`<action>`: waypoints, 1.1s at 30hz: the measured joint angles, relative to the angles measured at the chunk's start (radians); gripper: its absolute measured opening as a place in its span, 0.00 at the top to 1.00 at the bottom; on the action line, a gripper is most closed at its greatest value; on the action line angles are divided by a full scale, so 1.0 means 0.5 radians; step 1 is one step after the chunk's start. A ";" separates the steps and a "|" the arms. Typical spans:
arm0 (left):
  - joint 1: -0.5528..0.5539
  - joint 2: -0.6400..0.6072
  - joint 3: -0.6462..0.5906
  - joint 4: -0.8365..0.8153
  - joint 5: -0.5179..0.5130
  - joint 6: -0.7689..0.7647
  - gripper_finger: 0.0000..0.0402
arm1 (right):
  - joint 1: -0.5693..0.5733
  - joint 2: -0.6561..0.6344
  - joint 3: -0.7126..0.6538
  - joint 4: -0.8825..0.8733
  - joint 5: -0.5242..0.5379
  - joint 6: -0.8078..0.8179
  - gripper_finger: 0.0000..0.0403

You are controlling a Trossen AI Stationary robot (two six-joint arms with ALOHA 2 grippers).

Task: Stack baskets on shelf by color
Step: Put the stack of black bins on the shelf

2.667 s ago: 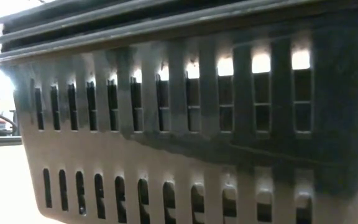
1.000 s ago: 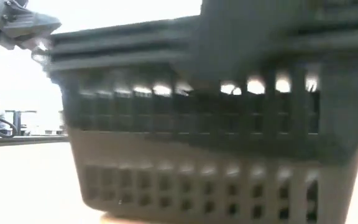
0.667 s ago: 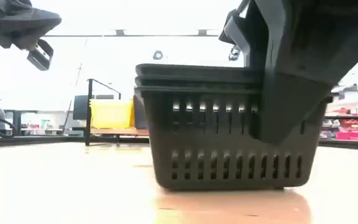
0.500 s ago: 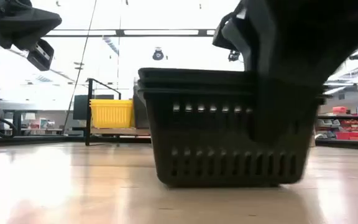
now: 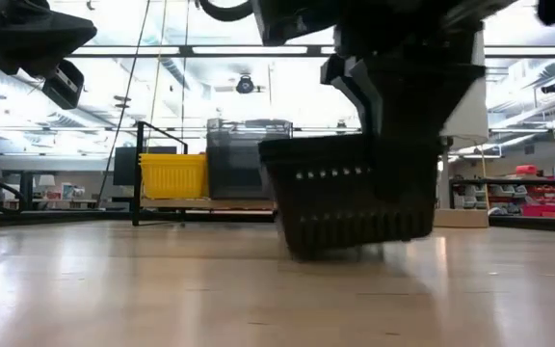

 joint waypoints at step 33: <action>0.000 0.000 -0.002 0.004 0.000 -0.002 0.94 | -0.419 -1.013 -1.118 0.723 0.047 -0.375 0.96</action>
